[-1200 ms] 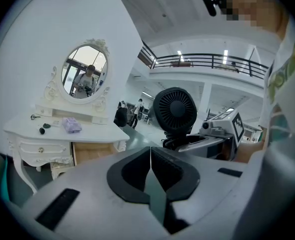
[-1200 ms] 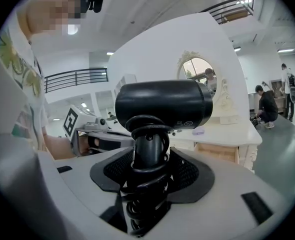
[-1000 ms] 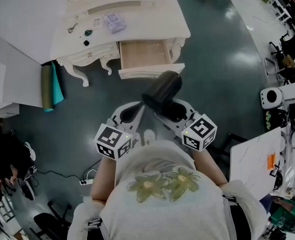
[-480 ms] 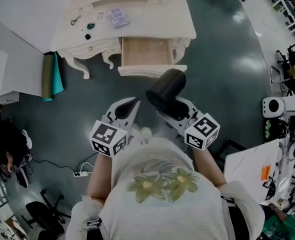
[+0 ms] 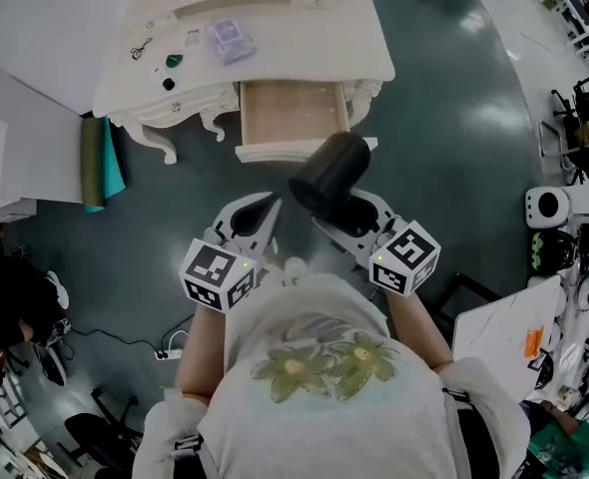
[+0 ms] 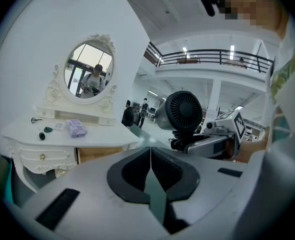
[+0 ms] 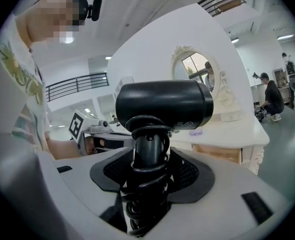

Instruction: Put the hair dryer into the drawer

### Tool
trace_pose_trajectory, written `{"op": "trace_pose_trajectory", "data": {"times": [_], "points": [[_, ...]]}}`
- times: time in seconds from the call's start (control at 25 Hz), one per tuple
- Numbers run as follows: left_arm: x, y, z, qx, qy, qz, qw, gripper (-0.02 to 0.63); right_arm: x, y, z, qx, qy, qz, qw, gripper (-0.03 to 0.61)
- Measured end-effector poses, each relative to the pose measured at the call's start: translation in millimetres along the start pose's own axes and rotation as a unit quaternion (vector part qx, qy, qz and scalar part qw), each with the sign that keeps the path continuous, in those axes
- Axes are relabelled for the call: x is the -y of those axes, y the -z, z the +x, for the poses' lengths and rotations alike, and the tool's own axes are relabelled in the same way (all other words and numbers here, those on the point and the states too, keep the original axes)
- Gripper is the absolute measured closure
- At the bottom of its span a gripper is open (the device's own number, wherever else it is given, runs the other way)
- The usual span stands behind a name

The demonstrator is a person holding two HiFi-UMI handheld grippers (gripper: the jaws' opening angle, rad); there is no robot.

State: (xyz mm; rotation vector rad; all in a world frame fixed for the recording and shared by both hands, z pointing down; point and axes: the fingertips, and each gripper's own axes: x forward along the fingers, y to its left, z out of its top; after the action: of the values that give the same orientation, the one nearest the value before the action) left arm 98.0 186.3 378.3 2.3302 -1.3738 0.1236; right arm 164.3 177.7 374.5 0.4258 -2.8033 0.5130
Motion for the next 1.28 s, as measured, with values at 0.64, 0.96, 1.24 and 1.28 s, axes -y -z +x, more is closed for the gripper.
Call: {"op": "trace_pose_trajectory", "data": {"times": [0.64,0.96,1.24,1.28], "points": [[-132,-49,34,-0.02,0.025,0.003,0.9995,0.603,59,-52,105,-0.013,0.048,-0.009,0.999,0.362],[-166,-48,49,-0.047,0.069,0.007,0.9965,0.603,82,-69,140,-0.018,0.064,0.001,0.998,0.362],[-177,-44,59,-0.051,0.077,-0.009,0.9957,0.603,97,-72,148,-0.033,0.068,-0.007,0.997,0.362],[-178,-44,61,-0.053,0.078,-0.009,0.9955,0.603,100,-72,149,-0.036,0.068,-0.009,0.997,0.362]]}}
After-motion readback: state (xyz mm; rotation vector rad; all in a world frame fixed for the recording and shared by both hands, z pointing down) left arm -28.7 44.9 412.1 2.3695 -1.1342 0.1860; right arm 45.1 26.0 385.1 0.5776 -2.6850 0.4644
